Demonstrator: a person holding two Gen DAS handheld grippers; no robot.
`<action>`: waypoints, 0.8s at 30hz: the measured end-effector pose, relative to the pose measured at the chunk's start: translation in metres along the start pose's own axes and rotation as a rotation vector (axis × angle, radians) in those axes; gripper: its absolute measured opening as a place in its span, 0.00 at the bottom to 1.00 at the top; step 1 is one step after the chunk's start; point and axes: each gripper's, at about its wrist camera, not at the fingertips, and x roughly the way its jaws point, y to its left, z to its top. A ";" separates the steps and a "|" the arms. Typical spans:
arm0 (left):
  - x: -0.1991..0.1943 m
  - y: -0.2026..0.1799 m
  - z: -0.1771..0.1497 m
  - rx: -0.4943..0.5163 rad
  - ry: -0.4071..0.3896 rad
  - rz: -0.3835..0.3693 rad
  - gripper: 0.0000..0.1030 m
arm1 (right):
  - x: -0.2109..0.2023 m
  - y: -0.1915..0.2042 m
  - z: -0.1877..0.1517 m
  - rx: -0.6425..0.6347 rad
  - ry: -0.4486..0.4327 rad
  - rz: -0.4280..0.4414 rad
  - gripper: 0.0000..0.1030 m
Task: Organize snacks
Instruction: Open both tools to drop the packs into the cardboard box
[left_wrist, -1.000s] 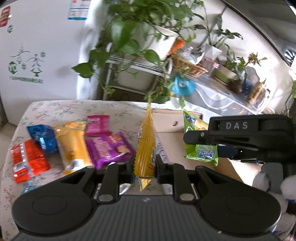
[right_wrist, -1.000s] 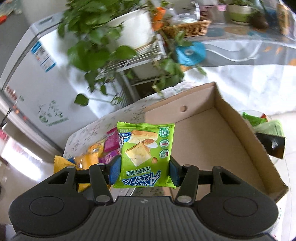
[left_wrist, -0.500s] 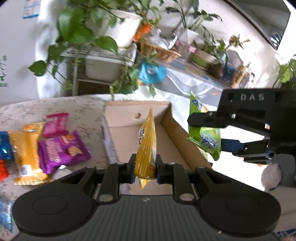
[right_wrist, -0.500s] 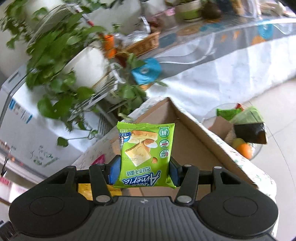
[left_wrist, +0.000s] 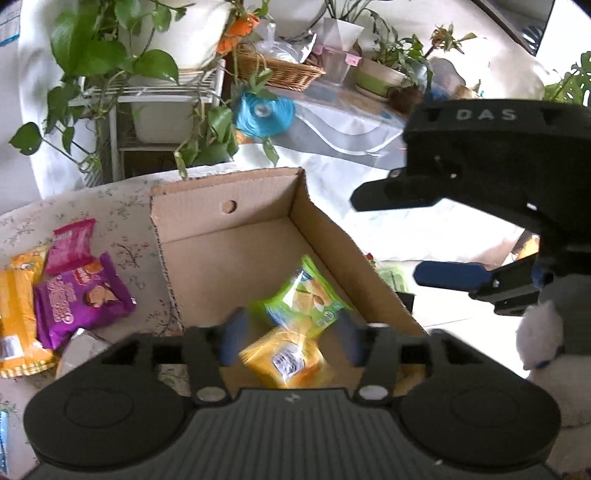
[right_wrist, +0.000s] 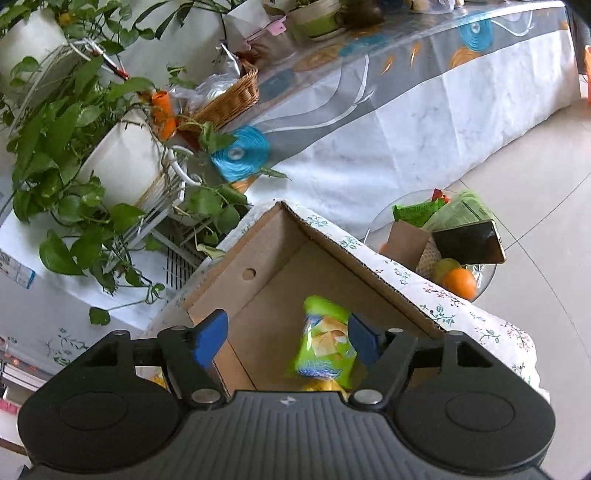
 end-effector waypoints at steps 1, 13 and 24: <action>-0.001 0.001 0.001 -0.005 0.003 0.006 0.69 | -0.001 -0.001 0.000 0.005 -0.002 0.006 0.79; -0.023 0.039 0.007 -0.028 0.035 0.002 0.78 | 0.000 0.011 -0.003 -0.048 0.009 0.068 0.86; -0.051 0.102 0.010 -0.088 0.014 0.052 0.87 | 0.009 0.034 -0.012 -0.145 0.032 0.094 0.88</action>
